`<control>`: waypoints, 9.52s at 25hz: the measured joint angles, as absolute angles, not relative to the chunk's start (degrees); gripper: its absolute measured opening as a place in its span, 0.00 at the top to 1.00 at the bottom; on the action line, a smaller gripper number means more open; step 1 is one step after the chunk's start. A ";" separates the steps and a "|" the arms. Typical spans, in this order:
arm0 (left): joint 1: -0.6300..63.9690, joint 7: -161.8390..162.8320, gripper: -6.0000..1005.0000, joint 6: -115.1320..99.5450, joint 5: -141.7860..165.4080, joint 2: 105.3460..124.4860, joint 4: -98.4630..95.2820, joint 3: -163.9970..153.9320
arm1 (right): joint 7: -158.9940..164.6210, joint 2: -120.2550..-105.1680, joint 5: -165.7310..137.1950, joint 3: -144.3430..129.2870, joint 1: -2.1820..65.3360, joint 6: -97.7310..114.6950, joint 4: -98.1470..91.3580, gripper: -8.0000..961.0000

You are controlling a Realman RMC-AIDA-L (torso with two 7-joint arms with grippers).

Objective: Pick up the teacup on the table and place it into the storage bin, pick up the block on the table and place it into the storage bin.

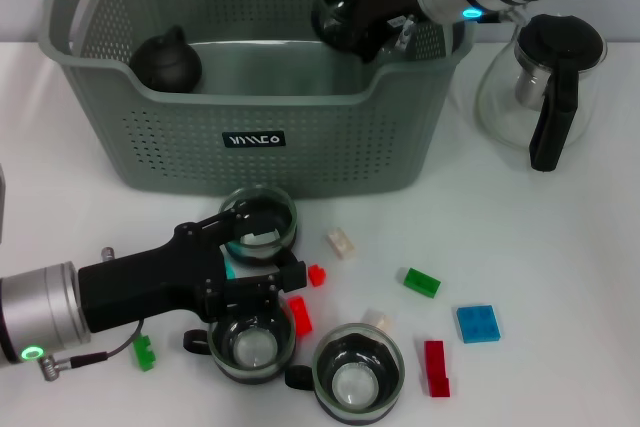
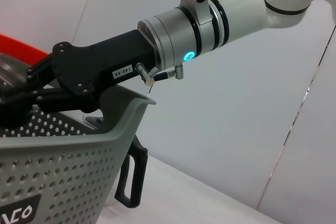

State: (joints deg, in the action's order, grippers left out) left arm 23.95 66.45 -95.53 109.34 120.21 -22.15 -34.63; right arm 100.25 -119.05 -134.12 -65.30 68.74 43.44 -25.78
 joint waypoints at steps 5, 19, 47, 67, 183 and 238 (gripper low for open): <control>23.72 66.45 0.07 -95.53 109.34 120.14 -22.30 -34.56 | 102.96 -119.28 -136.66 -65.21 68.30 46.37 -28.52 0.85; 23.47 66.43 0.07 -96.19 109.36 119.57 -22.49 -33.80 | 102.23 -117.97 -116.84 -63.00 49.99 78.98 -62.13 0.23; 23.47 66.01 0.09 -95.80 109.69 119.55 -22.22 -33.91 | 106.58 -120.67 -128.56 -98.97 41.61 89.53 -66.03 0.22; 23.38 66.00 0.10 -95.71 109.79 119.81 -22.17 -33.93 | 109.75 -120.76 -130.36 -111.46 41.65 81.43 -65.62 0.27; 24.00 66.40 0.17 -97.75 110.67 118.71 -23.69 -36.73 | 99.71 -119.92 -103.68 -67.11 32.17 79.57 -81.00 0.17; 25.66 109.24 0.55 -90.28 143.03 124.50 -71.97 -84.68 | 97.83 -120.15 -101.73 -62.97 24.35 92.64 -63.19 0.17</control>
State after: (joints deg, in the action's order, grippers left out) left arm 25.66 109.24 -90.28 143.03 124.50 -71.97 -84.68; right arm 97.83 -120.15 -101.73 -62.97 24.35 92.64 -63.19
